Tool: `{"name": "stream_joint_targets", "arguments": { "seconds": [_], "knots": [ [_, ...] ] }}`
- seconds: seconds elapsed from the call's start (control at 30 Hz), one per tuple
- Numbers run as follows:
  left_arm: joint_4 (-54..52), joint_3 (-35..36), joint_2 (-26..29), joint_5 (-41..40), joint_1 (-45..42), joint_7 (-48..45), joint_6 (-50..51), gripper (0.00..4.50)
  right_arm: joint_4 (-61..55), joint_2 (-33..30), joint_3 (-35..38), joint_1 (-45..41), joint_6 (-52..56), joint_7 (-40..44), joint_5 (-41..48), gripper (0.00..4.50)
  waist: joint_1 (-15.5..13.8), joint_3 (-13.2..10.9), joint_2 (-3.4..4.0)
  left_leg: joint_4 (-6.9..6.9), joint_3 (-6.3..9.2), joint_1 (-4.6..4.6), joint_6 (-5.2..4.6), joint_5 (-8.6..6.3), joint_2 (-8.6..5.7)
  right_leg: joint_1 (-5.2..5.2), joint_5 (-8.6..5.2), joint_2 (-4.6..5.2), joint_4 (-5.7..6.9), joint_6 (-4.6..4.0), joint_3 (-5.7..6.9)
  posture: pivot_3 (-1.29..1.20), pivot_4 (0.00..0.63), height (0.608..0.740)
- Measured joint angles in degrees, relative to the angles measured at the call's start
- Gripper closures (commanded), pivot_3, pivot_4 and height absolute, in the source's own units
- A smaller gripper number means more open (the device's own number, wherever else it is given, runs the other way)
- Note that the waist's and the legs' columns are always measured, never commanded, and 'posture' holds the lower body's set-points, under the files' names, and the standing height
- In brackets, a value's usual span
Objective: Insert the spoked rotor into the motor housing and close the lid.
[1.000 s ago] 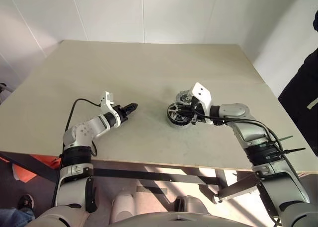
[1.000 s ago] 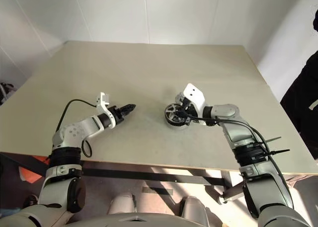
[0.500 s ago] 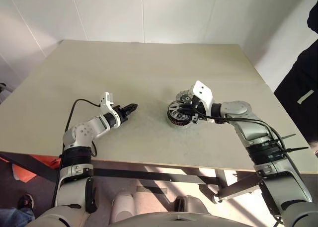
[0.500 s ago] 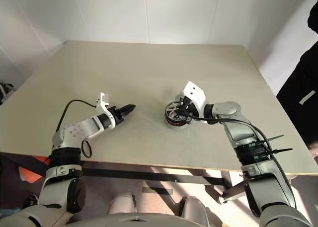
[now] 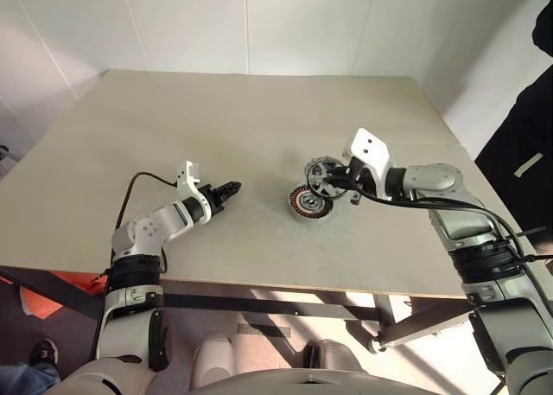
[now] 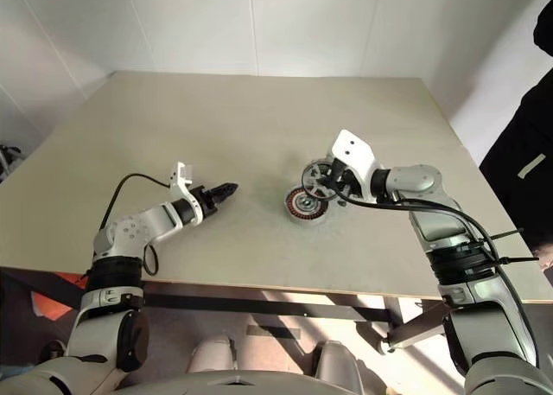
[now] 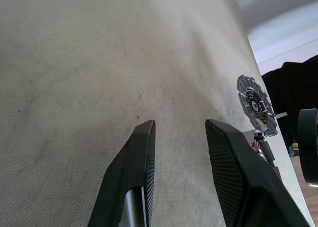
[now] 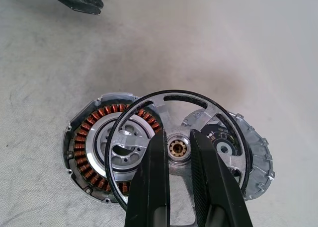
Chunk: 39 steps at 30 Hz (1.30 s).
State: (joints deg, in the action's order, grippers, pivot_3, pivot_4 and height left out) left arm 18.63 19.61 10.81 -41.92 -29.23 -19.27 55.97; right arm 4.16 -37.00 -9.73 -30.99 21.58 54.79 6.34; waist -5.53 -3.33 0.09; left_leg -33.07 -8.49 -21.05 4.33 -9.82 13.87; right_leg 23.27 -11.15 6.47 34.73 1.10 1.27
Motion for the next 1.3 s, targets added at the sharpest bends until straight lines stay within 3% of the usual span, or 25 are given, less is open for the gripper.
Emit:
{"name": "stream_joint_targets", "arguments": {
  "seconds": [0.53, 1.3],
  "knots": [
    [0.9, -0.1, 0.0, 0.7, -0.2, -0.5, 0.0, 2.77, 10.1, -4.4, 0.0, 0.4, -5.3, -4.1, -8.4, 4.22, 0.0, 0.0, 0.00, -0.01, 0.00, -0.02, 0.00, 0.00, -0.01, 0.00, 0.00, 0.01, 0.00, 0.00, 0.00, 0.00, 0.000, 0.740],
    [1.4, -1.0, 0.0, 1.7, -0.2, -1.1, -0.9, 2.77, 15.2, -6.1, 2.4, -4.7, -7.5, -6.9, -9.5, 4.22, -0.1, 0.0, 0.01, -0.04, 0.00, -0.03, -0.03, -0.01, -0.01, 0.00, 0.00, 0.01, 0.00, 0.00, 0.00, 0.00, 0.000, 0.740]
  ]
}}
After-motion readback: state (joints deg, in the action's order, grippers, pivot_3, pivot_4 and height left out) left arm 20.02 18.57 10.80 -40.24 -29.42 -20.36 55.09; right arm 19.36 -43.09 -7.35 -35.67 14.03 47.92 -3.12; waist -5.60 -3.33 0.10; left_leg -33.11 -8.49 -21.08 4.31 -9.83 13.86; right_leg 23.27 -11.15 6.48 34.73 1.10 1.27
